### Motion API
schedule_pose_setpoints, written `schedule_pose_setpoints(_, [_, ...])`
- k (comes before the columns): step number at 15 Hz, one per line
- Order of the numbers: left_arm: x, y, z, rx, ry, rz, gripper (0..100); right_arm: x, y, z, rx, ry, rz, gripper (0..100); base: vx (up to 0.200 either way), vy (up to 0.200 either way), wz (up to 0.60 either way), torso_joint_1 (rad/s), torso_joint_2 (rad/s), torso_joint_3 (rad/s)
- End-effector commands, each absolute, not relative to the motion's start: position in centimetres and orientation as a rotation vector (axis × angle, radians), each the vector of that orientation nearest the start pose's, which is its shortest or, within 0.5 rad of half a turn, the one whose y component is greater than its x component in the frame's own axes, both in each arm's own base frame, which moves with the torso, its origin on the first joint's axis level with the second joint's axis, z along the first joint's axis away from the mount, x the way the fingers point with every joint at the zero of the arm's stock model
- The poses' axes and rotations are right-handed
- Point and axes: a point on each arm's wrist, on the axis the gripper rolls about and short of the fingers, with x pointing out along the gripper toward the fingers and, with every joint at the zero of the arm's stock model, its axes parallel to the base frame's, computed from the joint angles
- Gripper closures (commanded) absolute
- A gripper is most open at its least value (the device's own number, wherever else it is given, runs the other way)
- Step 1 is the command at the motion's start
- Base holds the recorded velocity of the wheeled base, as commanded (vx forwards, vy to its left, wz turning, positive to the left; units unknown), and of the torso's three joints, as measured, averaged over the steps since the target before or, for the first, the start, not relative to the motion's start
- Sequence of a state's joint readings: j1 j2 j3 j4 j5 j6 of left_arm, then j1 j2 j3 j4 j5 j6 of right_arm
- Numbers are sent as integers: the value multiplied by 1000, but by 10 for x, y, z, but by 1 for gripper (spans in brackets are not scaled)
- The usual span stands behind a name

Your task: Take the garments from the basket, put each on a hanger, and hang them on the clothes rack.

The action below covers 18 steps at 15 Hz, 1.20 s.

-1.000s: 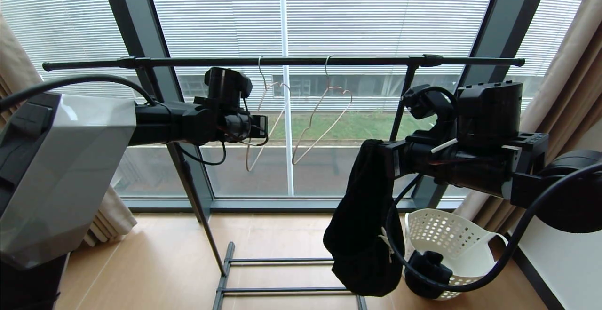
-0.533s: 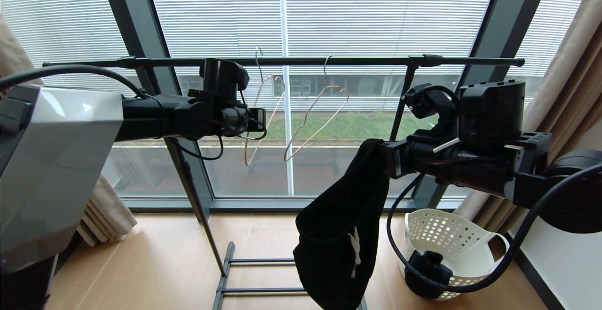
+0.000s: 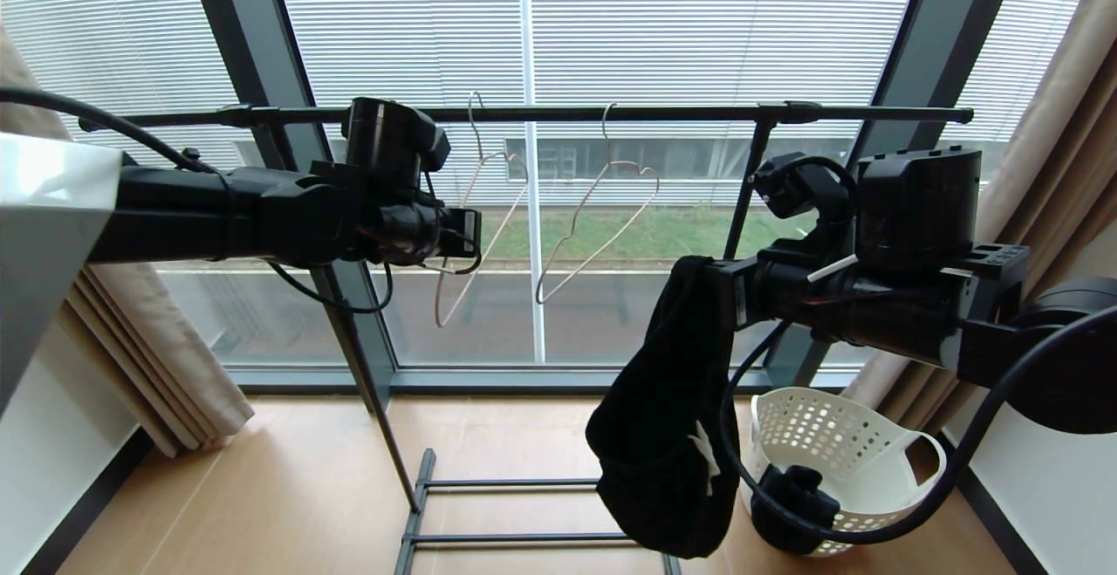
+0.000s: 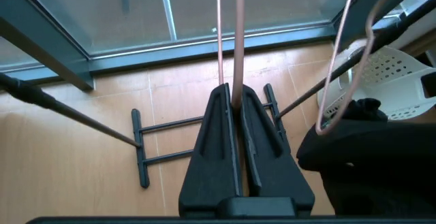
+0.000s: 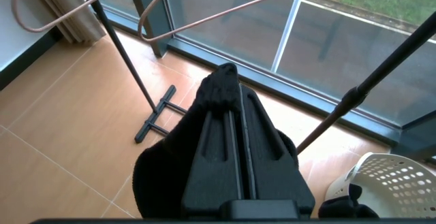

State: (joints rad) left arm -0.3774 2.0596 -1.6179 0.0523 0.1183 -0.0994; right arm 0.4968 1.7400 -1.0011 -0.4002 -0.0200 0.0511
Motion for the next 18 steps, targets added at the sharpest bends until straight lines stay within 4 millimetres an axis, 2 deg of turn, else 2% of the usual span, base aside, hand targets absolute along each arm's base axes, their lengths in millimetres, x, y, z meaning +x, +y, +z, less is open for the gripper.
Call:
schedule_pose_setpoints(1, [346,-140,231,23,476,-247,100,288,155,199,-37,344,463,100,0,0,0,0,0,0])
schedule_pose_setpoints(3, [314,-130,229,20,454,-260,100,286,157,198,-42,350,463,100,0,0,0,0,0,0])
schedule_pose_setpoints(4, [307,-128,227,19,451,-265,100,285,157,197,-44,352,462,100,0,0,0,0,0,0])
schedule_pose_setpoints(5, [284,-119,213,21,451,-269,100,283,160,195,-57,353,452,100,0,0,0,0,0,0])
schedule_pose_setpoints(8, [247,-107,184,15,426,-284,100,278,165,190,-77,365,449,100,0,0,0,0,0,0])
schedule_pose_setpoints(10, [235,-104,172,12,401,-294,100,276,167,188,-98,367,436,100,0,0,0,0,0,0])
schedule_pose_setpoints(13, [205,-104,150,6,346,-351,100,267,175,184,-192,356,373,100,0,0,0,0,0,0])
schedule_pose_setpoints(16, [193,-102,139,-10,307,-375,100,261,182,177,-234,365,321,100,0,0,0,0,0,0])
schedule_pose_setpoints(18, [190,-102,140,-25,246,-410,100,261,182,176,-258,365,315,100,0,0,0,0,0,0])
